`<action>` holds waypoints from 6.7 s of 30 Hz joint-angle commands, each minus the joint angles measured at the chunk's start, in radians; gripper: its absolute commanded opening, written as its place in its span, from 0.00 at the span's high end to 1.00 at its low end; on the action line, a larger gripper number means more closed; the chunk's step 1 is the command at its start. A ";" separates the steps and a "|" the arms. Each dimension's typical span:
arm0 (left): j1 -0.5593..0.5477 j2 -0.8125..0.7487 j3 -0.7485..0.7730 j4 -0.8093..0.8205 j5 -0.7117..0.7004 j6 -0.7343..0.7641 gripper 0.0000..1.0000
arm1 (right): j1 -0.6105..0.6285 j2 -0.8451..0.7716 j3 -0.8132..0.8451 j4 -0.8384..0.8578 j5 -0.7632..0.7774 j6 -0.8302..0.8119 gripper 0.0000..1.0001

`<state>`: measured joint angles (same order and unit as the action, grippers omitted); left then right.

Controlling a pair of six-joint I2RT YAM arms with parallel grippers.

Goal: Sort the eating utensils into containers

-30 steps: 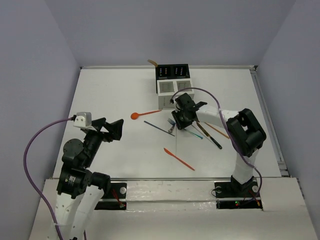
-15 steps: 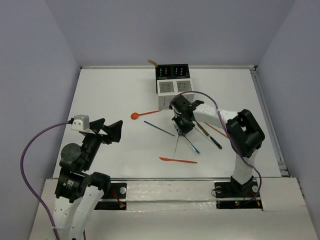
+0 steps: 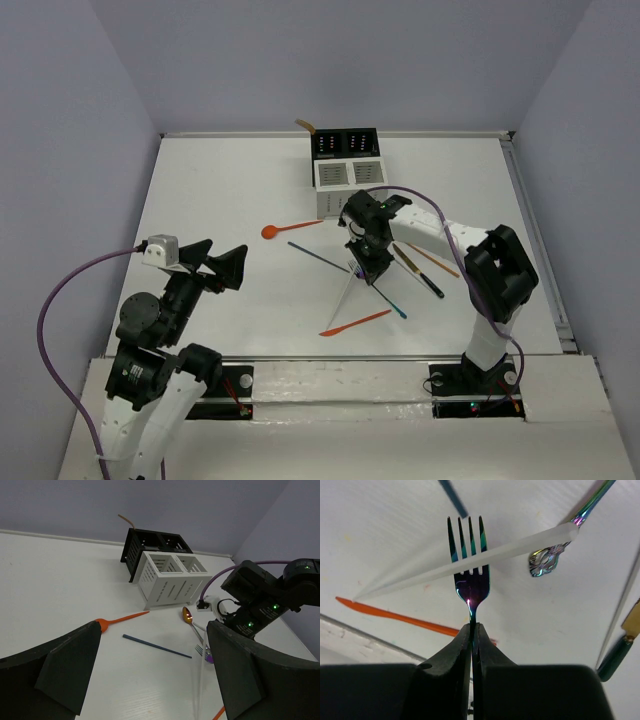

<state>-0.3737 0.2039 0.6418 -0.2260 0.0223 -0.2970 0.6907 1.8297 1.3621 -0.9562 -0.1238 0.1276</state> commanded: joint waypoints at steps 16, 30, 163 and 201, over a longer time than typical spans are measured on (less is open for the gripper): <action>-0.014 -0.001 0.035 0.039 -0.038 0.012 0.01 | 0.012 -0.052 -0.004 -0.061 0.475 0.093 0.93; -0.005 0.032 0.032 0.037 -0.033 0.012 0.01 | 0.012 -0.296 0.043 0.784 0.450 0.031 0.93; 0.107 0.095 0.019 0.063 0.054 0.018 0.01 | -0.099 -0.317 -0.296 1.017 0.332 0.216 0.93; 0.134 0.163 0.025 0.051 0.030 0.029 0.01 | -0.303 0.470 0.594 1.473 0.368 -0.077 0.93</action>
<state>-0.2539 0.3592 0.6418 -0.2211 0.0505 -0.2852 0.3771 2.3104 1.9549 0.4339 0.2653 0.0673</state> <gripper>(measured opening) 0.989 0.077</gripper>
